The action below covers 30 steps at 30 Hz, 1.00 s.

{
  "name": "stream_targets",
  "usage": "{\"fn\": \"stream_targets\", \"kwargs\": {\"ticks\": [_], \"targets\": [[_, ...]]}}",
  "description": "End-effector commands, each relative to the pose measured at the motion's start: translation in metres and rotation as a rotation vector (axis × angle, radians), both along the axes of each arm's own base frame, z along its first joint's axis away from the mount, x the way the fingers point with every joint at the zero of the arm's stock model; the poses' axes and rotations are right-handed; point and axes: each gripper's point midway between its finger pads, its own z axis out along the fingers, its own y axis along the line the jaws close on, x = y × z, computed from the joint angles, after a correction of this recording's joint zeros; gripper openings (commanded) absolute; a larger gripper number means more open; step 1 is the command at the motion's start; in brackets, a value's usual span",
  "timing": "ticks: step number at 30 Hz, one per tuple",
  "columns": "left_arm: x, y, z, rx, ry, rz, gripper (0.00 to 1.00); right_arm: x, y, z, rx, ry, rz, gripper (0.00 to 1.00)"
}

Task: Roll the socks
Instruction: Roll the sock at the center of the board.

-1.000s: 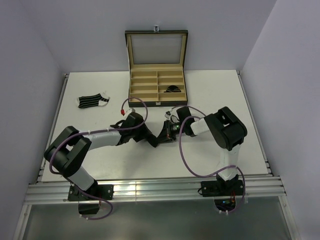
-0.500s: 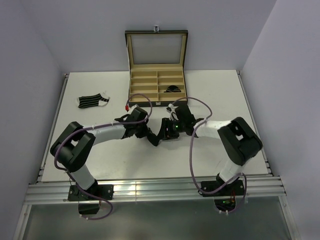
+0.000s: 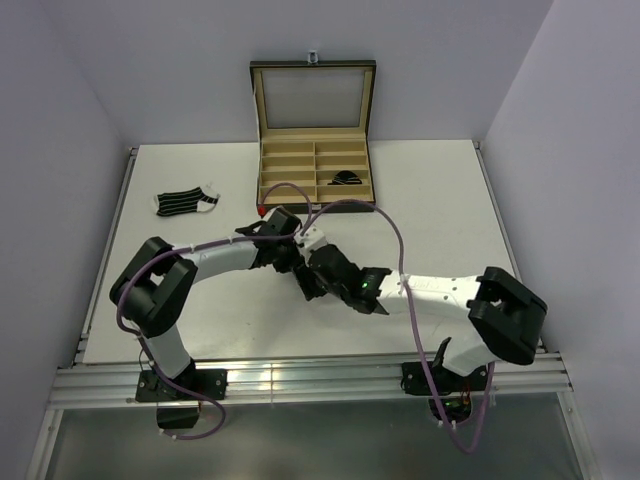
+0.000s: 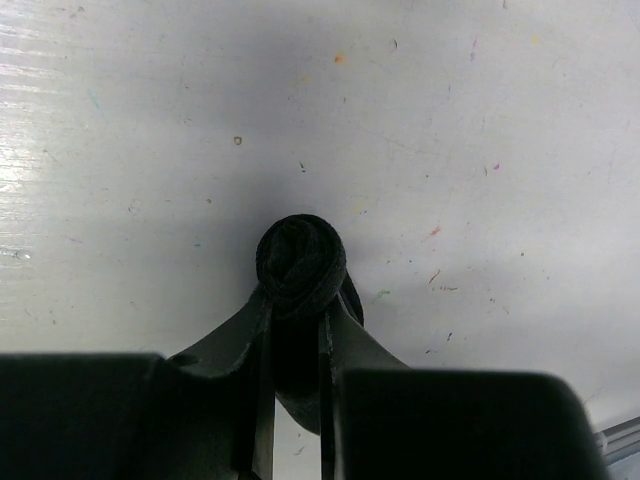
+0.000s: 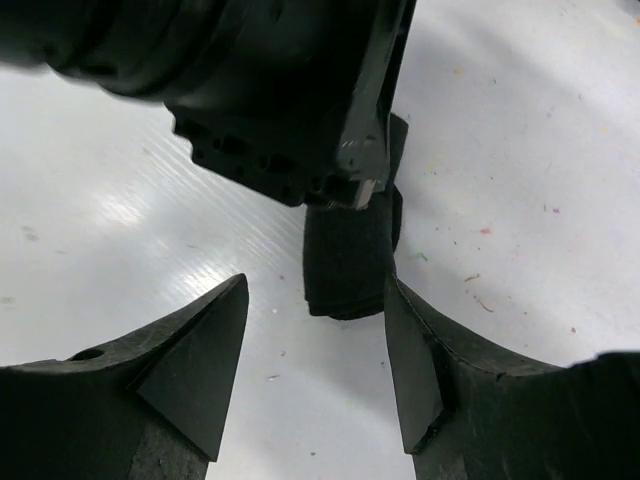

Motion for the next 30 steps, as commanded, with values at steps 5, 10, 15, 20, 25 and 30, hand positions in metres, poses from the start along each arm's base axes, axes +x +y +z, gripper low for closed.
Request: {"fn": "stream_targets", "kwargs": {"ticks": [5,10,15,20,25,30], "targets": [[-0.022,0.013,-0.024,0.087,0.098,-0.051,0.01,0.011,0.001,-0.026,-0.203,-0.129,-0.063,0.64],[-0.022,0.012,-0.024,0.087,0.101,-0.057,0.01,0.013,0.002,-0.043,-0.251,-0.129,-0.076,0.64],[-0.024,0.012,-0.026,0.086,0.107,-0.065,0.01,0.014,-0.003,-0.062,-0.311,-0.112,-0.089,0.59],[-0.024,0.012,-0.025,0.082,0.100,-0.072,0.03,0.010,-0.004,-0.066,-0.292,-0.072,-0.067,0.25],[-0.023,0.010,-0.021,0.069,0.085,-0.077,0.16,0.006,-0.008,-0.068,-0.265,-0.011,-0.039,0.00],[-0.018,0.011,-0.012,0.051,0.044,-0.057,0.39,-0.002,-0.008,-0.070,-0.184,0.093,-0.003,0.00]]}}
